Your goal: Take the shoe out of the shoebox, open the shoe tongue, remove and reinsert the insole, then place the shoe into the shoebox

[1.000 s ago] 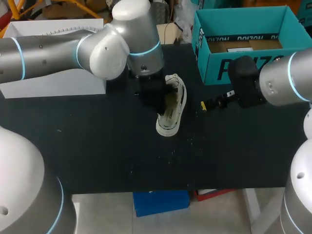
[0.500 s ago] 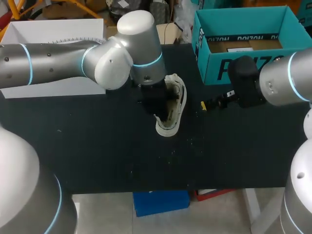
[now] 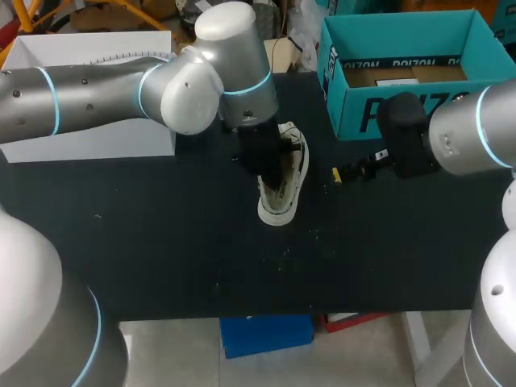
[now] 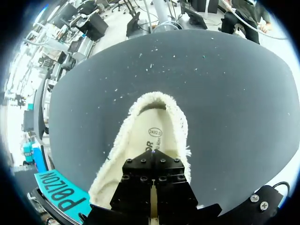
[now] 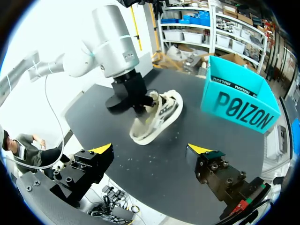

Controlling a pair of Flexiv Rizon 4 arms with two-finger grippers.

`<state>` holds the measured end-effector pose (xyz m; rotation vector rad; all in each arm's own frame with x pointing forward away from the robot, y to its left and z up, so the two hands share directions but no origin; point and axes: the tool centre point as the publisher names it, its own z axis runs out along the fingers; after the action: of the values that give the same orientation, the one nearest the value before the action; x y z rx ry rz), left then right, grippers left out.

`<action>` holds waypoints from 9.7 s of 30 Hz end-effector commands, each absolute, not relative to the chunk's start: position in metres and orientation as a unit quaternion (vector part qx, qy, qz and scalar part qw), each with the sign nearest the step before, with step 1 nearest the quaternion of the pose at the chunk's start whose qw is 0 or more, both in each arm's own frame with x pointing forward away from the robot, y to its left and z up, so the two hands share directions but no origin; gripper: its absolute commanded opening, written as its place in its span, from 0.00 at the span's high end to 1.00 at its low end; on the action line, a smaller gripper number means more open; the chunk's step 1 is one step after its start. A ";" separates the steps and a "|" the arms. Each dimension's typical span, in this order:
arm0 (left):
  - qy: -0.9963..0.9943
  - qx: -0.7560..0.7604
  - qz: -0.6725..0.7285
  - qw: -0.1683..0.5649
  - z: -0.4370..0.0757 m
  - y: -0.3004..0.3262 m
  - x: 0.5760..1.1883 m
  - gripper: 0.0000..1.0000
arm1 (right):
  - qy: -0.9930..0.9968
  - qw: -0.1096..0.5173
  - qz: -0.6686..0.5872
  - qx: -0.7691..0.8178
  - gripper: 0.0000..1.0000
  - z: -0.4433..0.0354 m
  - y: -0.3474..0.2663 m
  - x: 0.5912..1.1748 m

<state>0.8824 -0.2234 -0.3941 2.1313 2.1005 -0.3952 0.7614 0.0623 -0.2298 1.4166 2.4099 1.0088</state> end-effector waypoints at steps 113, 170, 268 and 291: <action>0.683 0.725 -0.061 0.069 -0.378 -0.175 0.926 0.22 | 0.808 0.085 0.337 0.475 0.00 -0.230 0.064 0.762; 0.651 0.758 -0.035 0.033 -0.426 -0.189 0.947 1.00 | 0.808 0.085 0.337 0.475 0.00 -0.230 0.064 0.762; 0.974 0.094 0.011 0.207 -0.231 0.162 1.062 1.00 | 0.808 0.085 0.337 0.475 0.00 -0.230 0.064 0.762; 0.985 0.034 0.002 0.170 -0.315 0.203 1.165 1.00 | 0.808 0.085 0.337 0.475 0.00 -0.230 0.064 0.762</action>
<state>1.1360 0.2027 -0.2920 0.0943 2.7765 0.0121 0.7615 0.0624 -0.2298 1.4166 2.4104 1.0092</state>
